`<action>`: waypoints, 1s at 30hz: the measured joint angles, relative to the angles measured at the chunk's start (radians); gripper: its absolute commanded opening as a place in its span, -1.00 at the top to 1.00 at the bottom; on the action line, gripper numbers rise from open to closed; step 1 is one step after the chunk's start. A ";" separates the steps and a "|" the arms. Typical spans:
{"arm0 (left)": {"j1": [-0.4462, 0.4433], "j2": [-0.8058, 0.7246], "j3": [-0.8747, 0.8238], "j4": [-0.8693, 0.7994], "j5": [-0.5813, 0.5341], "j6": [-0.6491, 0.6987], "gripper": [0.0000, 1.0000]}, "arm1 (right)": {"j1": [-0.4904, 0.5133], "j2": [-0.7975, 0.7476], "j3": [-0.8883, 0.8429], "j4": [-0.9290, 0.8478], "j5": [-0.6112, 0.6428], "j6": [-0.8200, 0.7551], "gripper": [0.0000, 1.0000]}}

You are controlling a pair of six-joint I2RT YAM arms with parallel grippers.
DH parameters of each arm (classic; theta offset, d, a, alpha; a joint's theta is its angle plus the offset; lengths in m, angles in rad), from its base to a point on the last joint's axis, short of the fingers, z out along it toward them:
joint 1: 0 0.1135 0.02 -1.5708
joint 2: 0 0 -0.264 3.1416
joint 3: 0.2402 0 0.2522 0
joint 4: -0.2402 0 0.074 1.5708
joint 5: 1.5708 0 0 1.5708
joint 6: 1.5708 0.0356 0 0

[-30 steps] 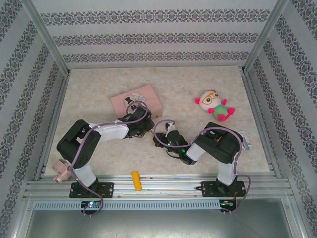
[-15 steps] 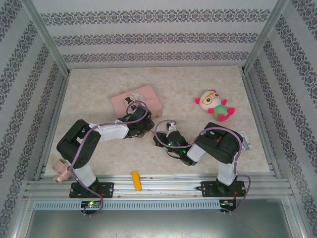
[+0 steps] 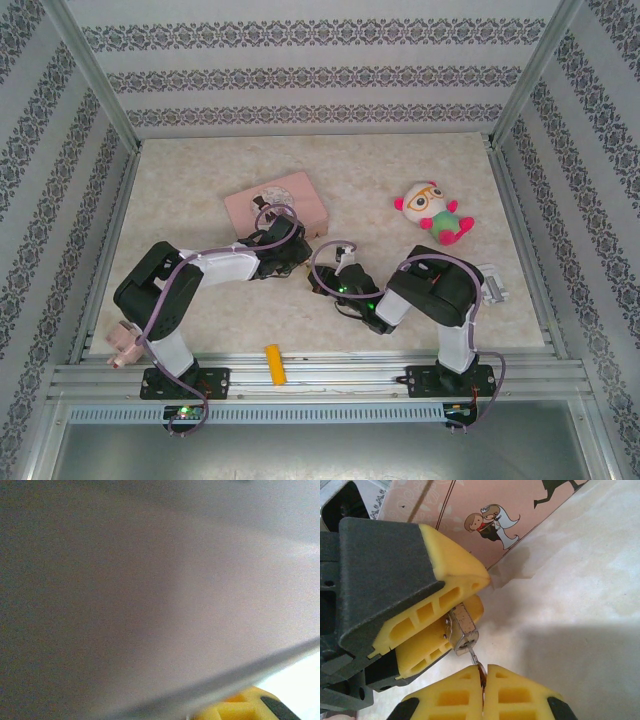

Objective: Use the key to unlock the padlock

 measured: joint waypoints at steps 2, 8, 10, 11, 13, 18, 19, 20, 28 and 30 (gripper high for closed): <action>0.000 0.000 0.000 0.001 0.000 0.000 0.56 | 0.000 0.005 0.000 0.007 0.000 0.001 1.00; 0.000 -0.001 -0.002 0.004 0.000 -0.002 0.56 | 0.000 0.011 -0.006 0.026 0.001 0.004 1.00; 0.000 -0.002 -0.003 0.004 0.000 -0.003 0.56 | 0.000 0.013 -0.010 0.035 0.000 0.005 1.00; 0.000 -0.003 -0.004 0.005 0.002 -0.003 0.56 | 0.000 0.014 -0.012 0.039 0.000 0.006 1.00; 0.000 -0.004 -0.005 0.005 0.003 -0.003 0.56 | 0.000 0.017 -0.014 0.047 0.000 0.011 1.00; 0.000 -0.005 -0.006 0.005 0.003 -0.003 0.56 | 0.000 0.025 -0.016 0.060 0.000 0.022 1.00; 0.000 -0.005 -0.006 0.005 0.003 -0.003 0.56 | 0.000 0.027 -0.016 0.063 0.000 0.023 1.00; 0.000 -0.005 -0.006 0.005 0.003 -0.003 0.56 | 0.000 0.029 -0.016 0.066 0.000 0.023 1.00; 0.000 -0.005 -0.006 0.006 0.003 -0.003 0.56 | 0.000 0.040 -0.017 0.082 0.000 0.026 1.00; 0.000 -0.005 -0.006 0.006 0.003 -0.003 0.56 | 0.000 0.042 -0.017 0.086 0.000 0.026 1.00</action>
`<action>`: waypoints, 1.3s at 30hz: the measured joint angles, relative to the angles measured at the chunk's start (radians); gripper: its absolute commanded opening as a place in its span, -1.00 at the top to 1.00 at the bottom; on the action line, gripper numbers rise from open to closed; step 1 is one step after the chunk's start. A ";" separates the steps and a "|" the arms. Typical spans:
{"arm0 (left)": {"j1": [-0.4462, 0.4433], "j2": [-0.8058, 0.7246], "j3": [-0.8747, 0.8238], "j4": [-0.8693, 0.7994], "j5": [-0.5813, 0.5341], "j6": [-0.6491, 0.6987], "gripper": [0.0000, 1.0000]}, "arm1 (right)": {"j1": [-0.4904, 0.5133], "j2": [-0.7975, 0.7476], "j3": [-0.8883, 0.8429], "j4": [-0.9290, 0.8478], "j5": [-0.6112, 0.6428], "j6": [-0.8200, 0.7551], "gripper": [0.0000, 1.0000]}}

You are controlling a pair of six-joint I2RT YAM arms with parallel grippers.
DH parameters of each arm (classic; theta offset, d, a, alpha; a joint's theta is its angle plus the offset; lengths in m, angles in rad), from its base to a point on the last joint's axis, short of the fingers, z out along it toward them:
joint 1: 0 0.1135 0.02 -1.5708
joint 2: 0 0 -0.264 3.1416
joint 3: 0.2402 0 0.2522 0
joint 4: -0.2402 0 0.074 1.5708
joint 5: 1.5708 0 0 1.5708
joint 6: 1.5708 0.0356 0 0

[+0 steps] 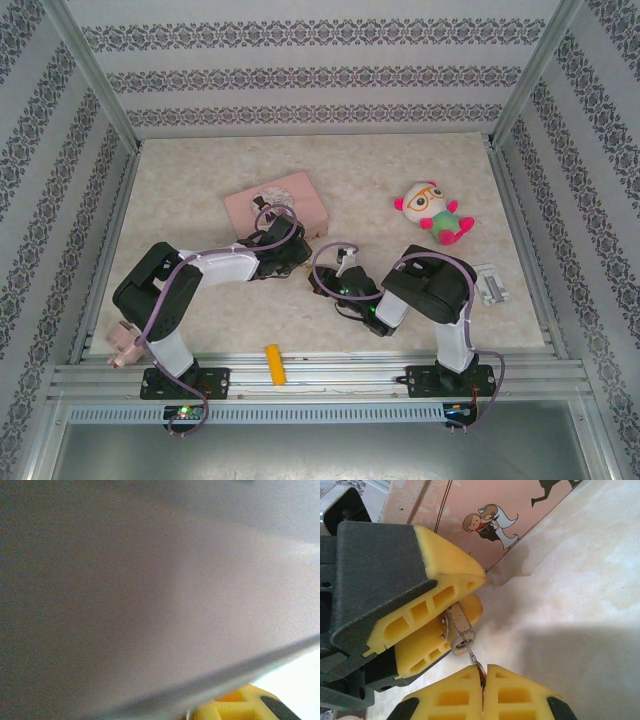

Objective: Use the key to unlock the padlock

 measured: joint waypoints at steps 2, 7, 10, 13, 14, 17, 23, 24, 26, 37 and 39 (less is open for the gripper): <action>0.000 0.000 -0.001 0.001 0.000 0.000 0.56 | 0.000 0.002 -0.001 0.005 0.000 0.000 1.00; 0.000 0.000 -0.002 0.002 0.000 0.000 0.56 | 0.000 0.005 -0.001 0.013 -0.001 0.000 1.00; 0.000 0.000 -0.002 0.002 0.000 0.000 0.56 | -0.005 0.006 -0.001 0.015 -0.009 0.000 1.00; 0.000 -0.003 -0.003 0.001 0.001 0.000 0.56 | -0.013 0.012 0.000 0.026 -0.029 0.000 1.00; 0.000 -0.004 -0.004 0.001 0.001 0.000 0.56 | -0.013 0.013 0.000 0.028 -0.032 0.000 1.00; 0.000 -0.007 -0.007 0.001 0.003 0.000 0.56 | -0.014 0.014 0.000 0.032 -0.035 0.000 1.00; 0.000 -0.009 -0.009 0.001 0.003 0.000 0.56 | -0.020 0.018 -0.001 0.039 -0.053 0.004 1.00; 0.000 -0.009 -0.009 0.001 0.003 0.000 0.56 | -0.020 0.019 -0.001 0.039 -0.054 0.006 1.00; 0.000 -0.009 -0.009 0.001 0.003 0.000 0.56 | -0.024 0.019 -0.001 0.040 -0.060 0.011 1.00; 0.000 -0.010 -0.009 0.001 0.003 0.000 0.56 | -0.027 0.019 -0.002 0.042 -0.065 0.019 1.00; 0.000 -0.010 -0.009 0.001 0.003 0.000 0.56 | -0.027 0.019 -0.003 0.044 -0.065 0.019 1.00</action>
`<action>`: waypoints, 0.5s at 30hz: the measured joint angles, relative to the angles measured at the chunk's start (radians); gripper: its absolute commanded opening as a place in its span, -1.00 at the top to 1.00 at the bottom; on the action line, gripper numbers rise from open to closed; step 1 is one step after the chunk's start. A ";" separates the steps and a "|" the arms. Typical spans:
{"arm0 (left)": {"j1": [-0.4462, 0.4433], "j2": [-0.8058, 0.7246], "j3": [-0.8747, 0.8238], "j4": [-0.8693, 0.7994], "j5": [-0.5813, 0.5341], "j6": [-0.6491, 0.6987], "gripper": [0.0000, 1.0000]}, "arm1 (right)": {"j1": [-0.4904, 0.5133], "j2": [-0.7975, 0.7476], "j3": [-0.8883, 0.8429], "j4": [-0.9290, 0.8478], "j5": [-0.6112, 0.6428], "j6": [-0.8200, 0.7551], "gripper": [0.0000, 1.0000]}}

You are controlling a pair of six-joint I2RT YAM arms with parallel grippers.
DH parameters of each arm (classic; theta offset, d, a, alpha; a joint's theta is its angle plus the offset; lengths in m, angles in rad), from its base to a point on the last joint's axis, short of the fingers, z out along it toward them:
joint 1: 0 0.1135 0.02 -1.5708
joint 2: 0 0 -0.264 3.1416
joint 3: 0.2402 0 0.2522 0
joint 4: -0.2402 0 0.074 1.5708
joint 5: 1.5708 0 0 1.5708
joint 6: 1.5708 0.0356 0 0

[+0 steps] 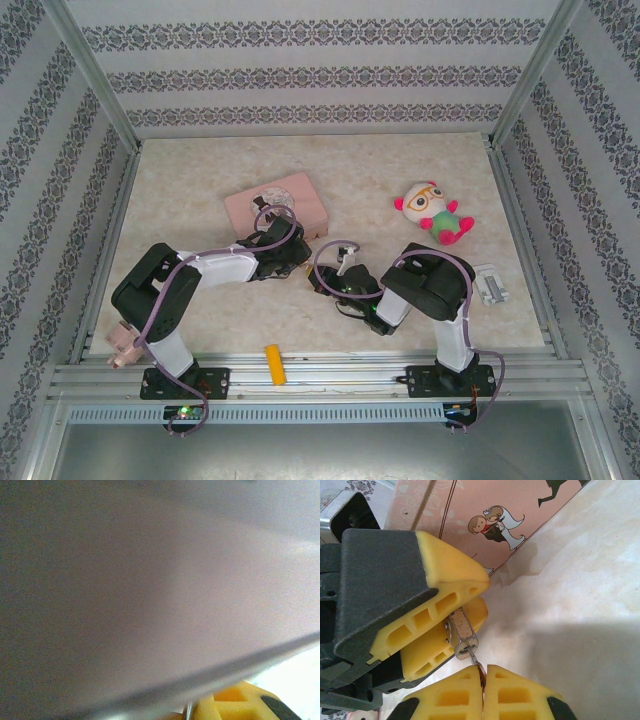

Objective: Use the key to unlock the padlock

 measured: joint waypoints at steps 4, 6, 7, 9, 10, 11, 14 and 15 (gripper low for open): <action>0.000 0.000 0.000 0.000 0.000 0.000 0.56 | -0.006 0.000 -0.002 0.003 -0.012 0.003 1.00; 0.000 -0.001 0.000 -0.001 0.000 0.000 0.56 | -0.008 0.000 -0.004 0.004 -0.017 0.003 1.00; 0.000 -0.002 0.000 -0.002 0.000 0.000 0.56 | -0.010 0.000 -0.005 0.005 -0.019 0.003 1.00; 0.000 -0.002 -0.002 -0.002 0.000 0.000 0.56 | -0.011 0.000 -0.005 0.005 -0.024 0.006 1.00; 0.000 -0.002 -0.002 -0.002 0.000 0.000 0.56 | -0.013 0.000 -0.005 0.005 -0.026 0.006 1.00; 0.000 -0.002 -0.002 -0.002 0.000 0.000 0.56 | -0.013 0.000 -0.005 0.005 -0.029 0.007 1.00; 0.000 -0.004 -0.002 -0.002 0.000 0.000 0.56 | -0.013 0.000 -0.005 0.005 -0.032 0.007 1.00; 0.000 -0.004 -0.002 -0.003 0.000 0.000 0.56 | -0.014 0.000 -0.005 0.005 -0.034 0.007 1.00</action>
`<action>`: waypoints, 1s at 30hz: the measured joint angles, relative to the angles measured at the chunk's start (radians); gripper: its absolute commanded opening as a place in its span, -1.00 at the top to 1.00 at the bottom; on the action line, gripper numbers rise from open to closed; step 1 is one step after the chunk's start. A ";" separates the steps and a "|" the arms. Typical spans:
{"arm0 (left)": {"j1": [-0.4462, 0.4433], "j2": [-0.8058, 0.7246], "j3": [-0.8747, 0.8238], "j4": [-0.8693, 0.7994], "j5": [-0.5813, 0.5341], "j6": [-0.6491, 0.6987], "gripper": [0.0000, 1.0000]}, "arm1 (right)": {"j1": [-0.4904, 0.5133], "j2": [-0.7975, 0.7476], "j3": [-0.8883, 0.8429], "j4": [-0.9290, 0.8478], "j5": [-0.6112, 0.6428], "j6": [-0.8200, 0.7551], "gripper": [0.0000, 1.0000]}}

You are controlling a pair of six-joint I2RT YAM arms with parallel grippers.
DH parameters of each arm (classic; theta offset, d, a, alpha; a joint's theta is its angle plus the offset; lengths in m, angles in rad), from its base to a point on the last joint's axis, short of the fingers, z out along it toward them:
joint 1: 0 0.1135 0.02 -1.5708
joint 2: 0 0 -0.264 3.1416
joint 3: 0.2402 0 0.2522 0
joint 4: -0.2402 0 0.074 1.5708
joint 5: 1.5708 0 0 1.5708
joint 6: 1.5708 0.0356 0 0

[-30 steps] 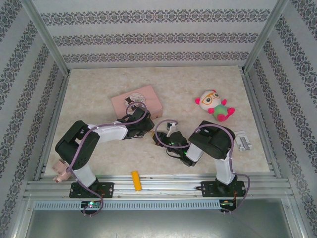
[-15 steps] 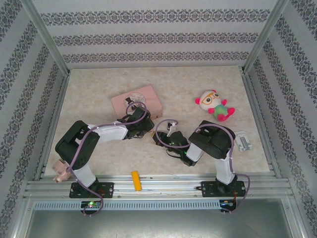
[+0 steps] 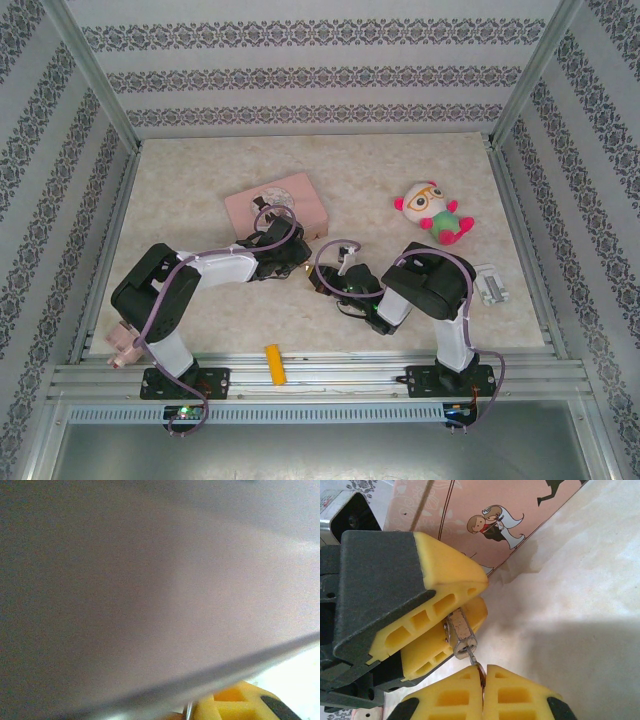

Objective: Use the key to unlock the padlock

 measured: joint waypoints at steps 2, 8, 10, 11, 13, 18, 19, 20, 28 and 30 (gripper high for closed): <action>0.000 0.000 0.000 0.000 0.000 0.000 0.56 | -0.004 0.000 0.000 -0.001 -0.010 0.000 1.00; 0.001 0.000 0.000 0.000 0.001 0.000 0.56 | -0.012 0.000 0.001 -0.002 -0.033 0.000 1.00; 0.001 0.000 0.000 0.000 0.001 0.000 0.56 | -0.017 0.000 0.001 -0.003 -0.041 0.001 1.00; 0.001 -0.001 -0.001 0.000 0.002 0.000 0.56 | -0.019 0.000 0.001 -0.003 -0.045 0.002 1.00; 0.004 -0.002 -0.002 0.000 0.004 0.000 0.56 | -0.019 0.000 0.001 -0.003 -0.050 0.003 1.00; 0.005 -0.002 -0.003 0.000 0.007 0.000 0.57 | -0.026 0.000 0.001 -0.003 -0.063 0.003 1.00; 0.005 -0.002 -0.003 0.002 0.007 0.000 0.57 | -0.027 0.000 0.001 -0.003 -0.064 0.003 1.00; 0.005 -0.003 -0.004 0.002 0.007 0.000 0.57 | -0.029 0.000 0.001 -0.003 -0.068 0.003 1.00; 0.005 -0.004 -0.005 0.003 0.007 0.000 0.57 | -0.044 0.000 0.006 -0.011 -0.101 0.003 1.00; 0.005 -0.004 -0.006 0.004 0.007 0.000 0.57 | -0.045 -0.002 0.006 -0.016 -0.105 0.003 1.00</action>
